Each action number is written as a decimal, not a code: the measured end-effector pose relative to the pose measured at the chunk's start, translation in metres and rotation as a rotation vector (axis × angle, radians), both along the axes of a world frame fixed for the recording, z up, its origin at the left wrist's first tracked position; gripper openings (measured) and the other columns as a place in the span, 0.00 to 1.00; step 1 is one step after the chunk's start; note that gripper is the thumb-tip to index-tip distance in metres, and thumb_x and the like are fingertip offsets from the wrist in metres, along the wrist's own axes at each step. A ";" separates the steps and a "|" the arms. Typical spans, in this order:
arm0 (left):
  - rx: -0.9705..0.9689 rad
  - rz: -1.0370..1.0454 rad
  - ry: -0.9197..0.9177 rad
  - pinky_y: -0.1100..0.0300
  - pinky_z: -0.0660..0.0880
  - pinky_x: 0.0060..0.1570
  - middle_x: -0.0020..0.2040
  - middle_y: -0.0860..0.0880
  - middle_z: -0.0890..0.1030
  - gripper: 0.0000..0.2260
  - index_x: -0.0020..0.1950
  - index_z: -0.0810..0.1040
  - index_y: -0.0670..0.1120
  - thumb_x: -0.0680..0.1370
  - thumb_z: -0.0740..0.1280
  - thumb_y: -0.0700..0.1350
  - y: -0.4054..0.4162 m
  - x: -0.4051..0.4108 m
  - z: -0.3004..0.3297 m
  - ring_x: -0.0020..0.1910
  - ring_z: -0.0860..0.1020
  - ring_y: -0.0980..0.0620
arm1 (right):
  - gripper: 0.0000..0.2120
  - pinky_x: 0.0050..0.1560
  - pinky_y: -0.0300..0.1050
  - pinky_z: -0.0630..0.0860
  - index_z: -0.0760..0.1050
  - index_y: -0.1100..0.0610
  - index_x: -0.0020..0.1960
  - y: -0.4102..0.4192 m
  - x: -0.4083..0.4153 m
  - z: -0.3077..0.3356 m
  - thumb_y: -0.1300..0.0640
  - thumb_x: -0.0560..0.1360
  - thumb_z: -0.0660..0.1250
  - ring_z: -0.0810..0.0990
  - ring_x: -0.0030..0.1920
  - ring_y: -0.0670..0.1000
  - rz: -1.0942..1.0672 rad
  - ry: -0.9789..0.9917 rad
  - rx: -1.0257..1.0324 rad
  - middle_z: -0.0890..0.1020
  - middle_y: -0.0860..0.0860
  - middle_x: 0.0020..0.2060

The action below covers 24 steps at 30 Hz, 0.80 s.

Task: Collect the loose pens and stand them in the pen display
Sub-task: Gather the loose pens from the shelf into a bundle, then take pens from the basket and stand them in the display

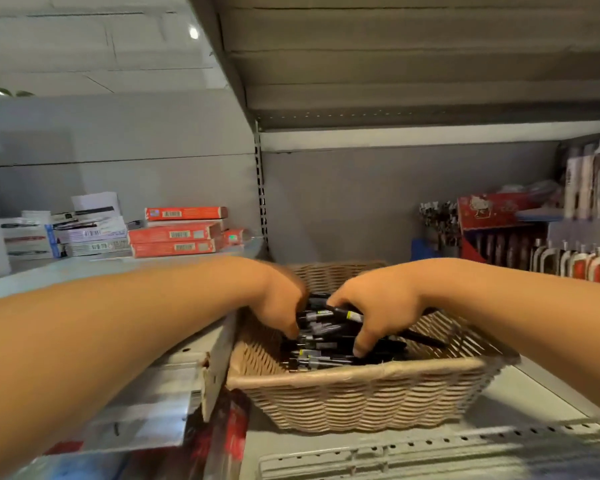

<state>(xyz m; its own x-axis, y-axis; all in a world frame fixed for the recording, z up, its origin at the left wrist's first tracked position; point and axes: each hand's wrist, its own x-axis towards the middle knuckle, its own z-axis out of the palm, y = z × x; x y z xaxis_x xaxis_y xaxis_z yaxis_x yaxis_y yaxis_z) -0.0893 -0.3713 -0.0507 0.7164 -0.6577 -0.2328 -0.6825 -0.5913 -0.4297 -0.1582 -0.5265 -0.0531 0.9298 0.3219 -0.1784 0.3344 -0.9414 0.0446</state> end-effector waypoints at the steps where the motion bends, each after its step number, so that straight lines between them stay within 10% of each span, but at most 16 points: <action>1: -0.005 0.001 0.024 0.55 0.74 0.53 0.59 0.45 0.81 0.19 0.65 0.78 0.47 0.77 0.69 0.55 0.002 -0.001 -0.001 0.54 0.77 0.45 | 0.17 0.53 0.47 0.75 0.77 0.50 0.58 0.001 0.001 -0.001 0.51 0.73 0.77 0.80 0.51 0.50 0.032 0.017 -0.002 0.83 0.46 0.52; 12: 0.058 0.020 0.035 0.51 0.73 0.63 0.65 0.47 0.78 0.26 0.73 0.72 0.51 0.76 0.70 0.55 0.008 -0.006 -0.002 0.61 0.76 0.46 | 0.37 0.43 0.30 0.68 0.64 0.42 0.76 -0.006 0.009 -0.009 0.39 0.72 0.75 0.75 0.46 0.39 0.070 0.125 0.027 0.78 0.41 0.59; 18: 0.105 0.049 0.028 0.57 0.67 0.50 0.63 0.45 0.79 0.24 0.71 0.72 0.48 0.78 0.69 0.56 0.007 -0.009 -0.006 0.53 0.74 0.47 | 0.46 0.76 0.49 0.64 0.53 0.36 0.80 -0.031 -0.001 -0.018 0.38 0.71 0.76 0.65 0.73 0.46 0.063 0.130 0.069 0.61 0.41 0.78; 24: 0.252 0.074 0.095 0.56 0.65 0.49 0.62 0.46 0.79 0.20 0.69 0.76 0.48 0.80 0.64 0.56 0.002 -0.016 -0.007 0.51 0.72 0.48 | 0.40 0.78 0.53 0.61 0.56 0.36 0.80 -0.036 -0.008 -0.017 0.46 0.75 0.75 0.63 0.76 0.49 0.099 0.271 0.023 0.62 0.43 0.77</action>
<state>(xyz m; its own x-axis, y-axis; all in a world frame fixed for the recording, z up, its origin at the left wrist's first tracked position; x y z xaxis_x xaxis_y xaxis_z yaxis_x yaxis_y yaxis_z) -0.1056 -0.3691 -0.0580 0.7278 -0.5169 -0.4507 -0.6853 -0.5236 -0.5061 -0.1664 -0.5627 -0.0700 0.8131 0.4155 -0.4078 0.4216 -0.9033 -0.0797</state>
